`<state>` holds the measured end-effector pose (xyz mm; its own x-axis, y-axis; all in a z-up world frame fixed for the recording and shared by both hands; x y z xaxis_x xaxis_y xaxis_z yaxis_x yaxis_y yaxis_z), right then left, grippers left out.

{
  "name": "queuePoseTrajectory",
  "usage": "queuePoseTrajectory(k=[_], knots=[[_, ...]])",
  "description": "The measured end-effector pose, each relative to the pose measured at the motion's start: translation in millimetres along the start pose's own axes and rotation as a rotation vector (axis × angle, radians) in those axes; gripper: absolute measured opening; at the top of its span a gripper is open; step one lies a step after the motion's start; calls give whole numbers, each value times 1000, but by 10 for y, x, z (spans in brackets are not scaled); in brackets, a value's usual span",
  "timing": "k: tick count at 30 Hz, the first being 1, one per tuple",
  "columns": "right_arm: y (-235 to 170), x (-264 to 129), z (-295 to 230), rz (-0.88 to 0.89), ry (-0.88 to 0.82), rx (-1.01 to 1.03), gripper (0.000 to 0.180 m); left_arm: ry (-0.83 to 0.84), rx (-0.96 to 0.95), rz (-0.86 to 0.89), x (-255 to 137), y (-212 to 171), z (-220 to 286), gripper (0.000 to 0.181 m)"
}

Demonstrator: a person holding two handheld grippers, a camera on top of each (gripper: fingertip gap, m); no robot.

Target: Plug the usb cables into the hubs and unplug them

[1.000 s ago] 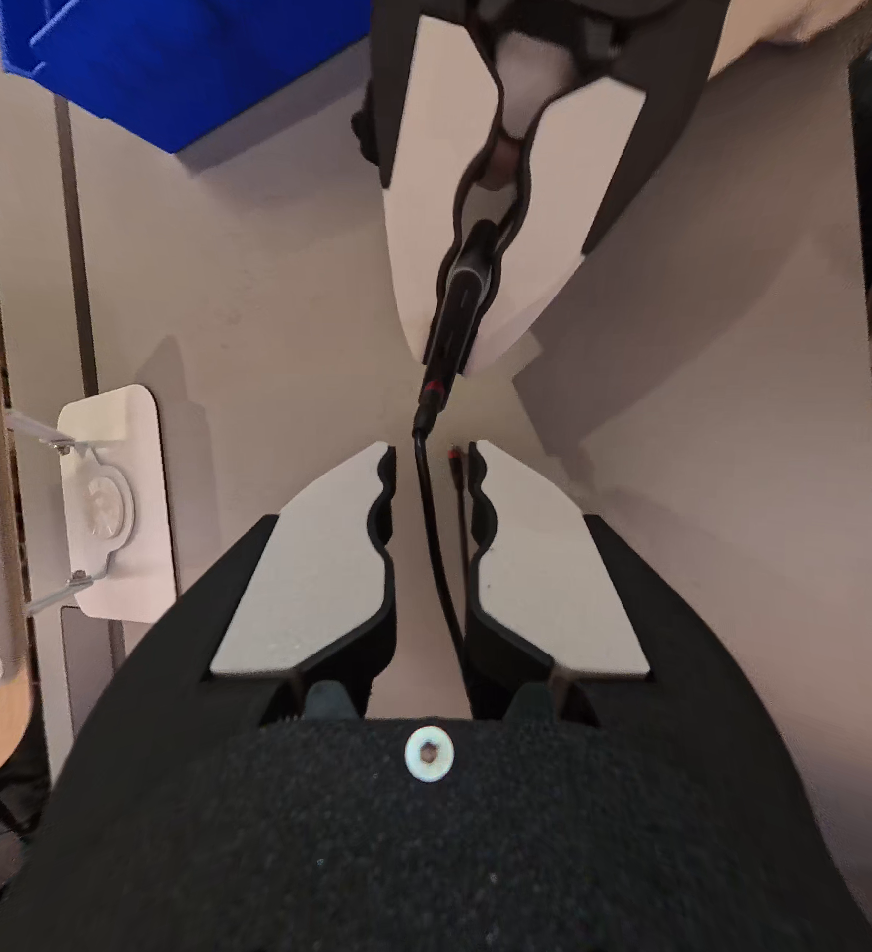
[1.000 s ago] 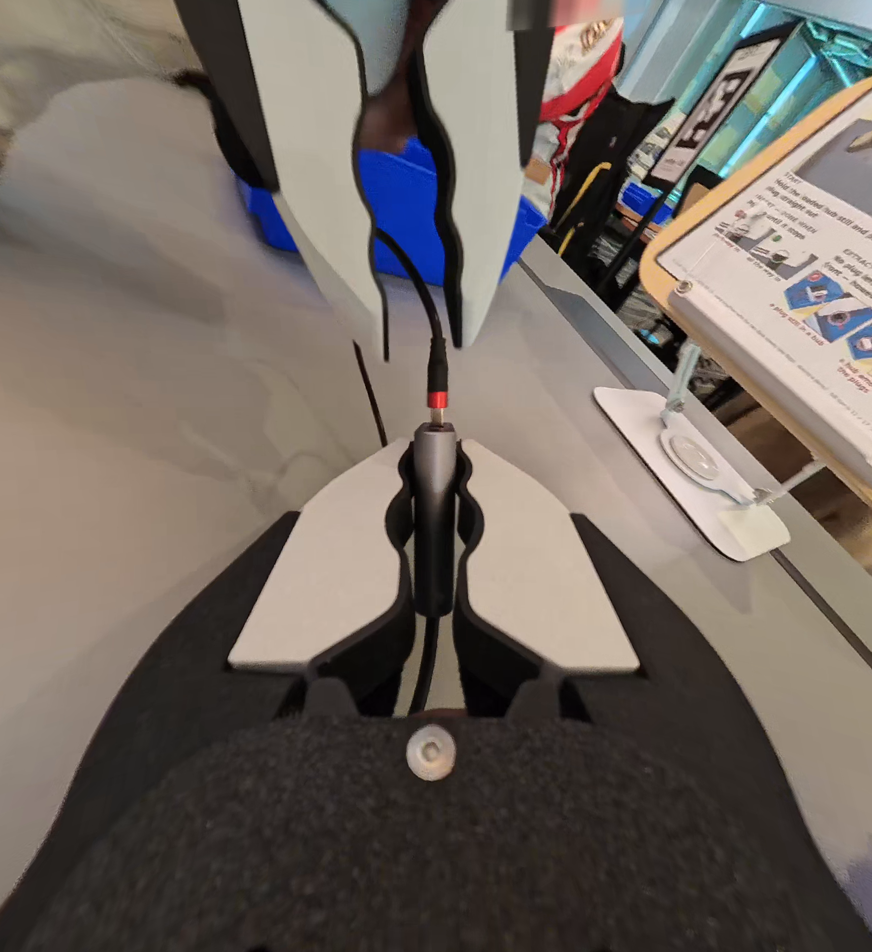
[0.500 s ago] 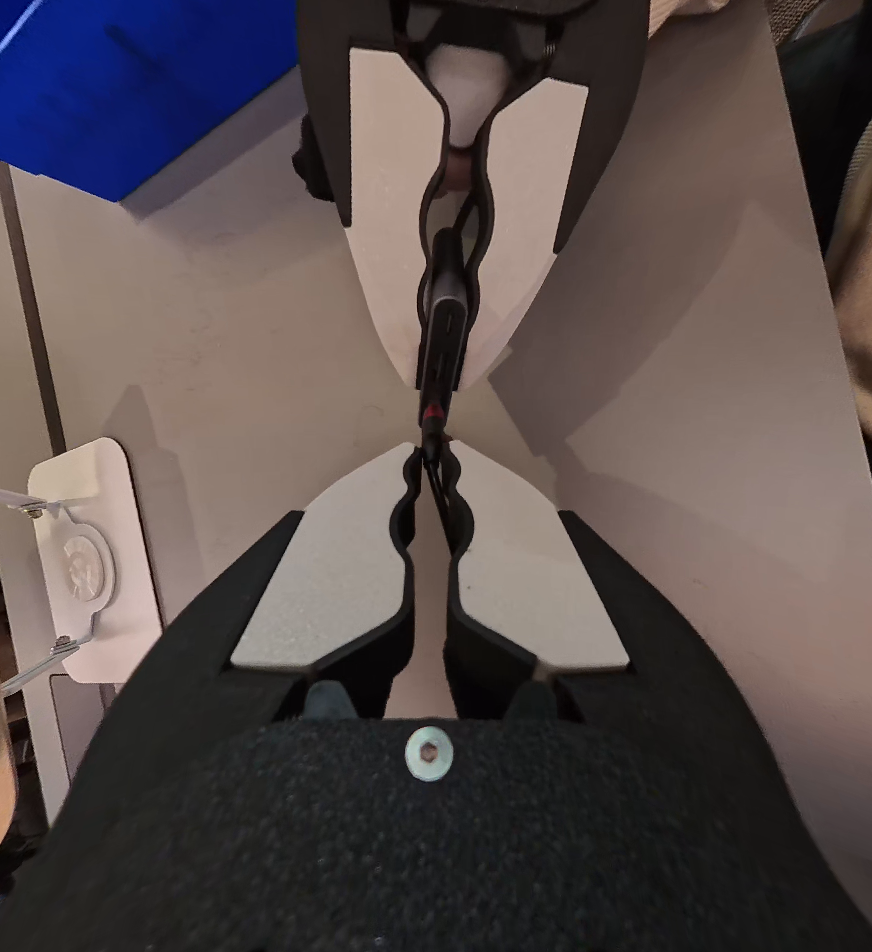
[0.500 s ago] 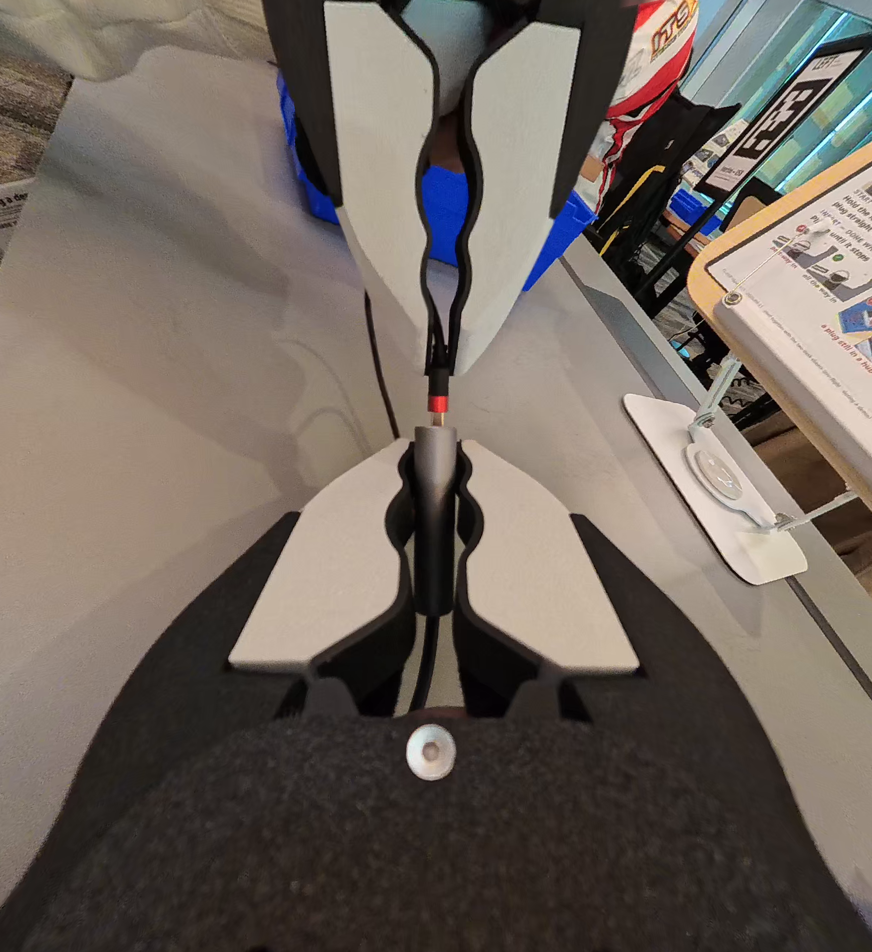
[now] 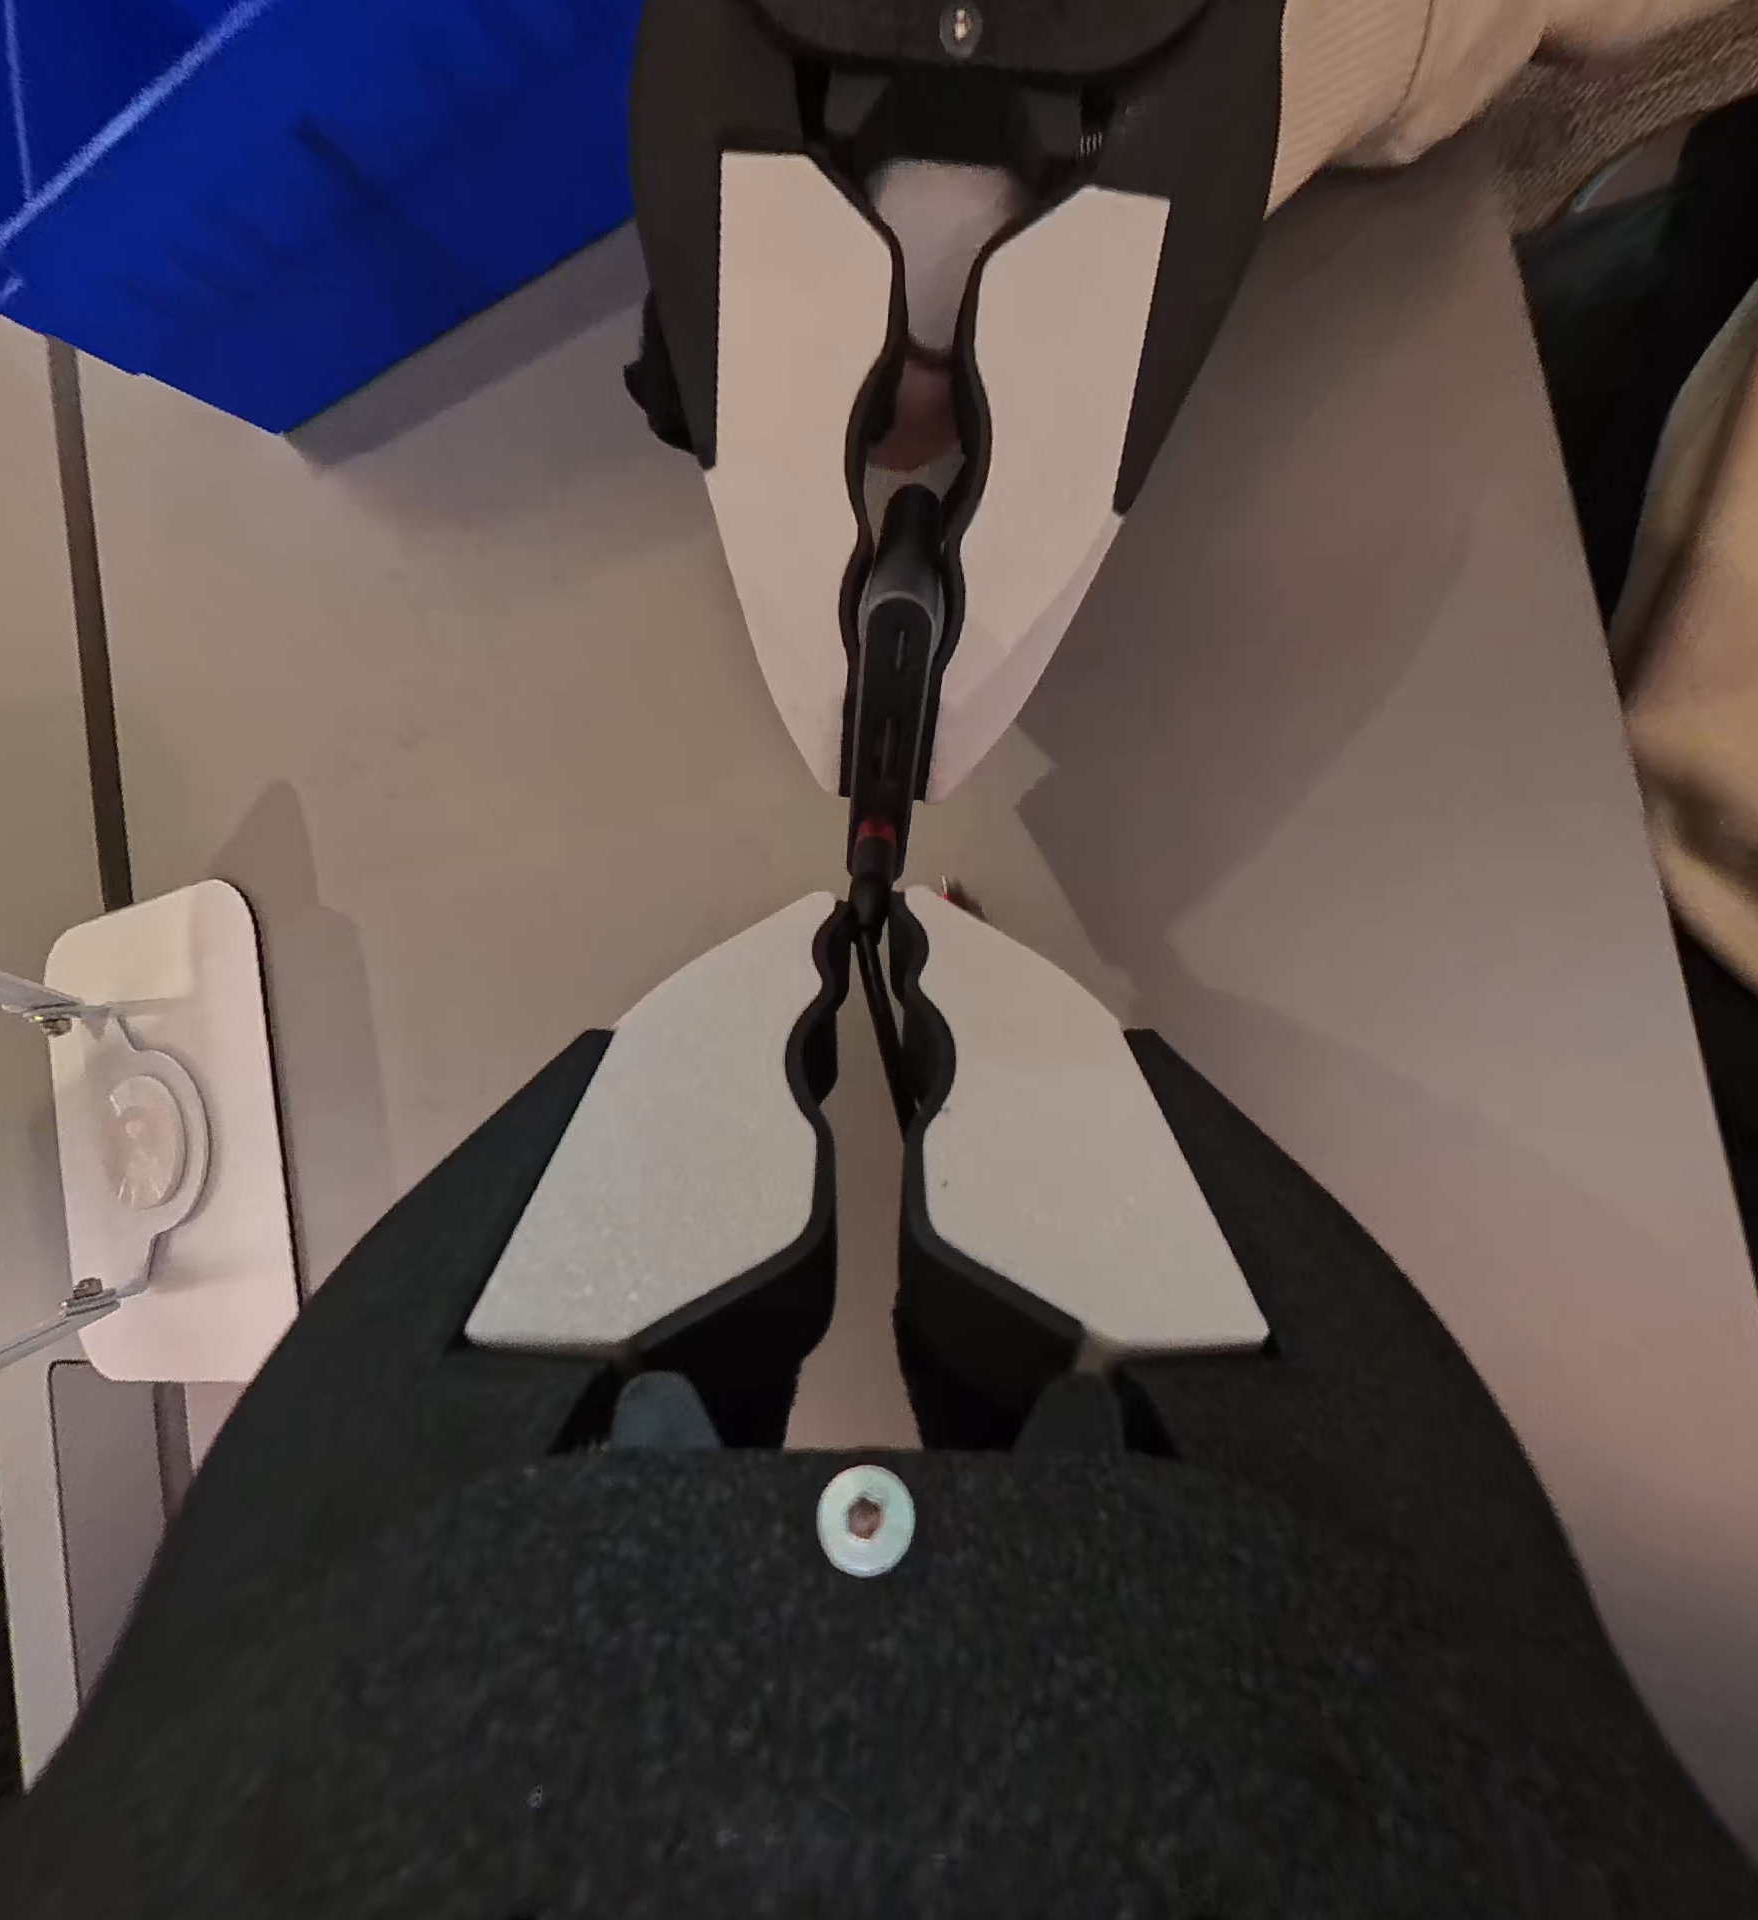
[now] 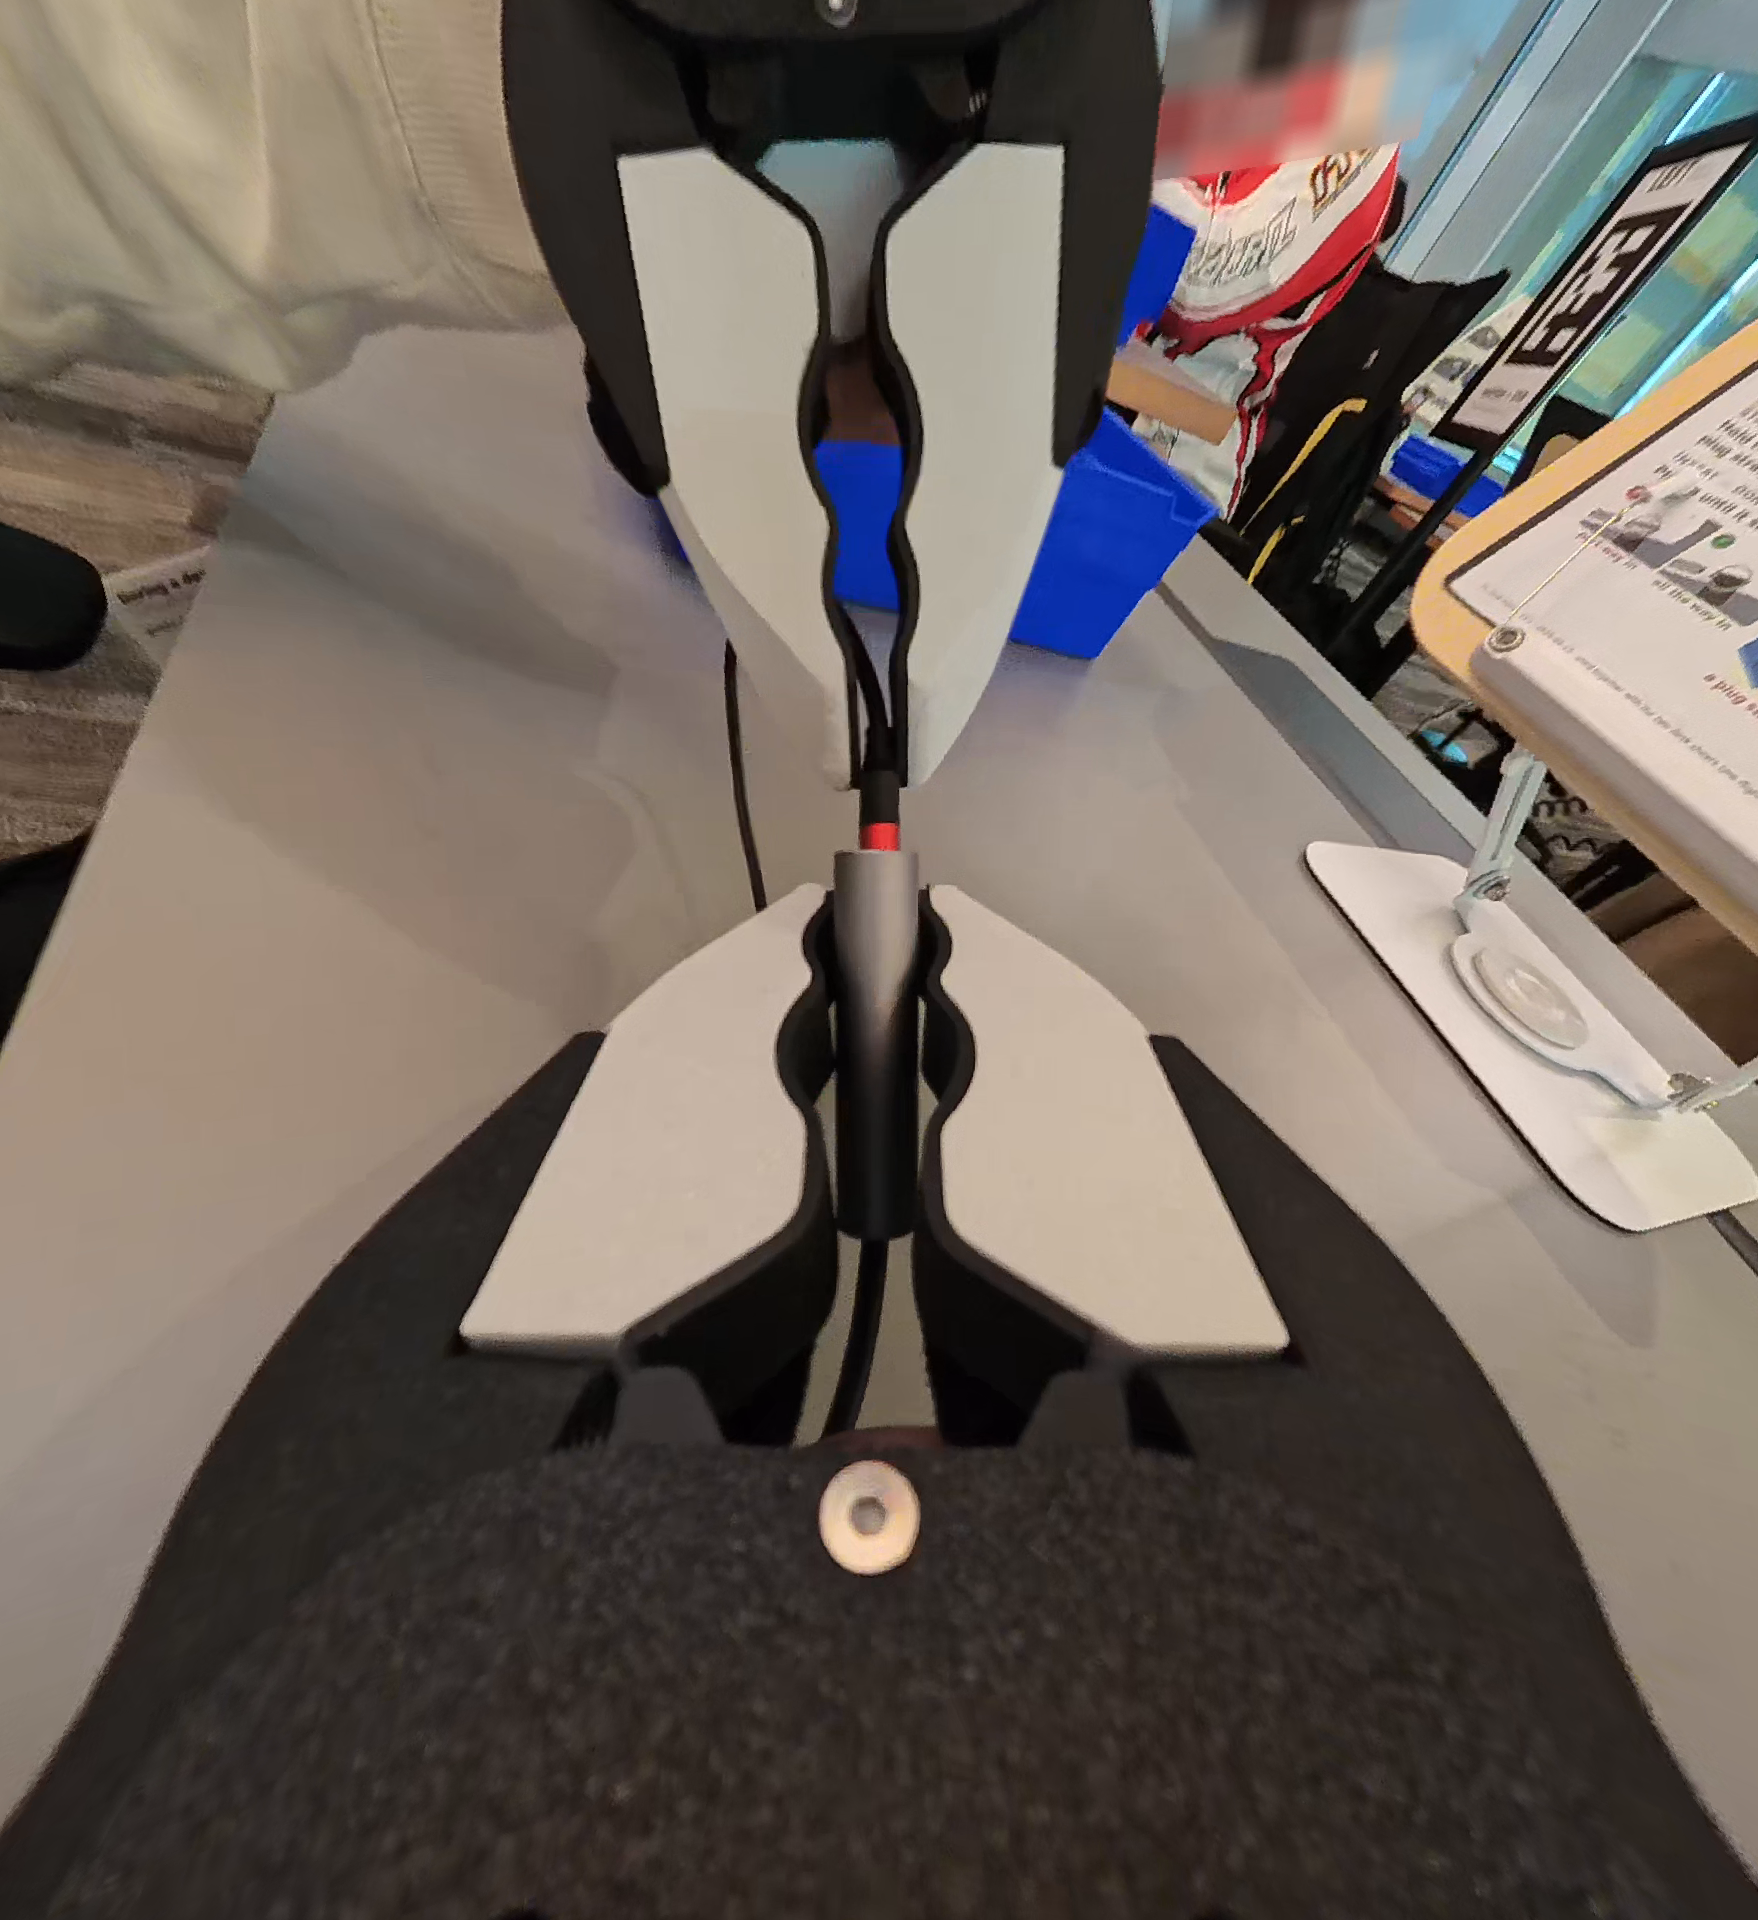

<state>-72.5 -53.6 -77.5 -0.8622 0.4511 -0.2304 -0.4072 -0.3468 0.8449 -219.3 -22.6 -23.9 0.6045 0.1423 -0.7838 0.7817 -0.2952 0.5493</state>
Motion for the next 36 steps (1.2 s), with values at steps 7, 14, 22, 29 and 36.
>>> queuePoseTrajectory(k=[7,14,22,29,36], knots=[[-66,28,22,-74,-32,-10,12,69,-138,27,-50,-57,-117,49],[-110,-50,138,-99,-146,17,13,332,-554,331,-370,-336,-238,57],[-235,-191,312,-191,-354,72,13,804,-1092,499,-73,-890,-6,56],[-260,-237,333,-235,-451,78,12,873,-1109,556,53,-956,60,52],[-257,-231,332,-233,-450,89,13,844,-1100,548,77,-958,92,53]])
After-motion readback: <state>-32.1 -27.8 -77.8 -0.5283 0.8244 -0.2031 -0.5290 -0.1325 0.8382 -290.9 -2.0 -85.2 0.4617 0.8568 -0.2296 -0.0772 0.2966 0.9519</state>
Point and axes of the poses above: each gripper's, where its closed fingertips meet, x out along the fingers, y out of its top, z = x × y across the jaws, the point moved 9 cm from there along -x, back along the fingers, and after that the axes turned 8 degrees about -x, right-handed, at the moved point
